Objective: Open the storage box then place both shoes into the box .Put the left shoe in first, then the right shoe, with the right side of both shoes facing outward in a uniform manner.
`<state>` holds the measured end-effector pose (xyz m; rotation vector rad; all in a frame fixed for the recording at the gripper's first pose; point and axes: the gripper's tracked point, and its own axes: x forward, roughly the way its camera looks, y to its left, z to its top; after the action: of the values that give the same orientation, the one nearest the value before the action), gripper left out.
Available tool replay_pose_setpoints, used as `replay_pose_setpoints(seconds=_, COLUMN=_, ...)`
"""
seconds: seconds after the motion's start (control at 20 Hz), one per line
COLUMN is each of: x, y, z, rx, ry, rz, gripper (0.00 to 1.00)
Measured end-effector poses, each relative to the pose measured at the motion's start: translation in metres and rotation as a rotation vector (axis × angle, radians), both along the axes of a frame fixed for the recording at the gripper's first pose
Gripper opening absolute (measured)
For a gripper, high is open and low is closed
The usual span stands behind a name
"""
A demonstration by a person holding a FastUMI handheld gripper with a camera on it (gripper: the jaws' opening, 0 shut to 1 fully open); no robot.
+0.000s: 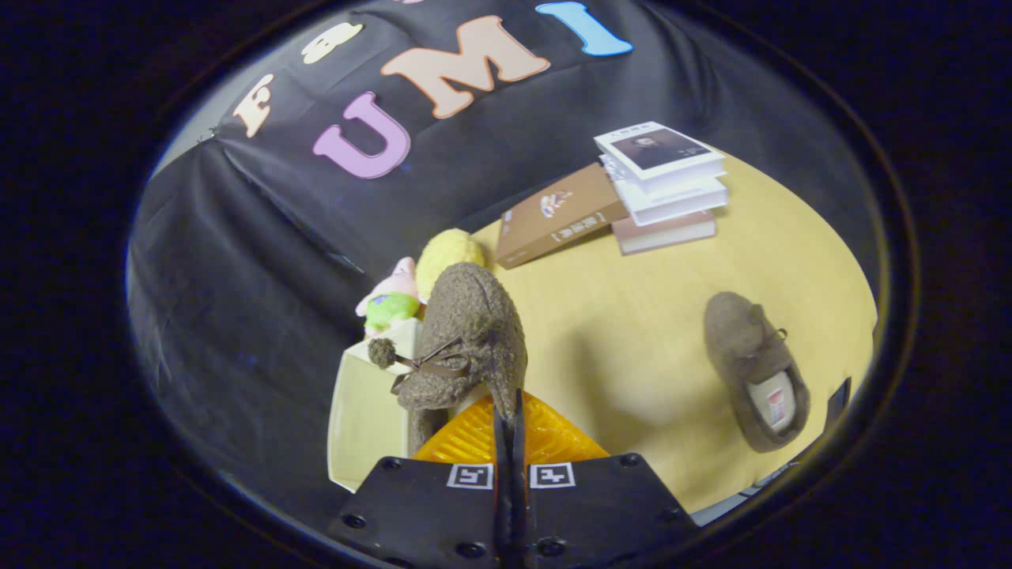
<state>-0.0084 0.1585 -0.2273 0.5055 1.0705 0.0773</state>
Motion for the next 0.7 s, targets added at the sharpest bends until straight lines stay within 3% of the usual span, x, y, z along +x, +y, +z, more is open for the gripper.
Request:
replay_pose_setpoints(seconds=0.35, x=0.010, y=0.095, z=0.022, rx=0.055, ry=-0.061, rz=0.060, gripper=0.03)
replay_pose_setpoints(seconds=0.7, x=-0.006, y=0.172, z=-0.015, rx=0.050, ry=-0.005, rz=0.122, gripper=0.03)
